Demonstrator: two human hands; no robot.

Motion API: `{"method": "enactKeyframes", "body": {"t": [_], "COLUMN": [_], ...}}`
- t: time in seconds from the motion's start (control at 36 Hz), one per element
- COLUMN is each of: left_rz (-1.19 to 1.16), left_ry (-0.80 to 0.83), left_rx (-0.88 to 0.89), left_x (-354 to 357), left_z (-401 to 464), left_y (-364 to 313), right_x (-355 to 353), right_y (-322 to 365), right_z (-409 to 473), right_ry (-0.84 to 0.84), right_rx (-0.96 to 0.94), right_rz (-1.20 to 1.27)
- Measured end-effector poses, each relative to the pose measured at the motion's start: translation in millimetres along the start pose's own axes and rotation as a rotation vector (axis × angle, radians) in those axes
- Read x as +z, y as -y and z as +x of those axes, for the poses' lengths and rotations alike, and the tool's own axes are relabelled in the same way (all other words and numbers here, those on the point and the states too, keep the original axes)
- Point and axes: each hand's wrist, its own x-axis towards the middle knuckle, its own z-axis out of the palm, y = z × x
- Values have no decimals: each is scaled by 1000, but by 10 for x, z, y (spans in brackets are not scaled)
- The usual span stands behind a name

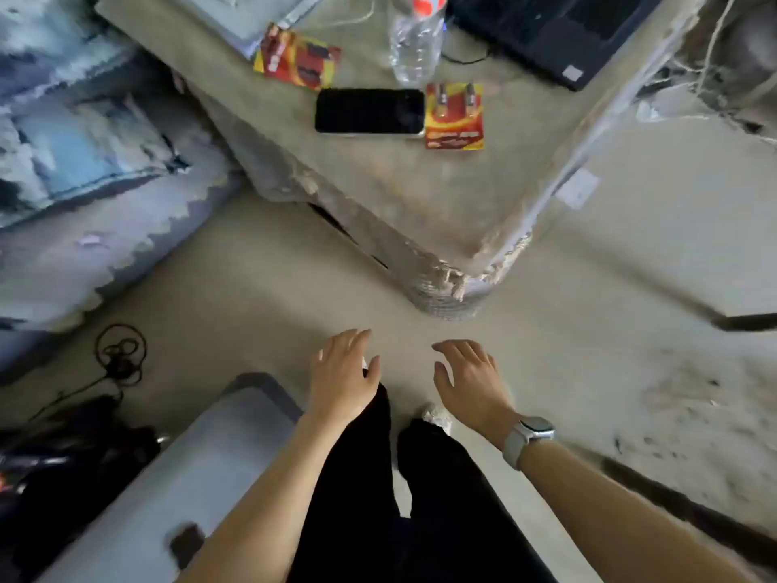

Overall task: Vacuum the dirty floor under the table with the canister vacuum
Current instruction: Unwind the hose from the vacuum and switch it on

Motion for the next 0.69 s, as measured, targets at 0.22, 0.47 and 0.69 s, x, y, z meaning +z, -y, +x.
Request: {"method": "enactKeyframes", "body": {"t": [0.22, 0.47, 0.69], "left_rz": [-126, -263, -293], "left_ry": [-230, -283, -433], "left_rx": [-306, -679, -950], "left_x": [-306, -952, -1521], "left_z": [-280, -521, -674], "left_y": [1320, 2653, 3576], "right_x": [526, 1230, 1750], "right_y": [1361, 2830, 4164], "right_z": [626, 1280, 1770], "right_ry": [161, 236, 348], "right_rx": [-388, -746, -1018], "right_rz": [-201, -352, -478]}}
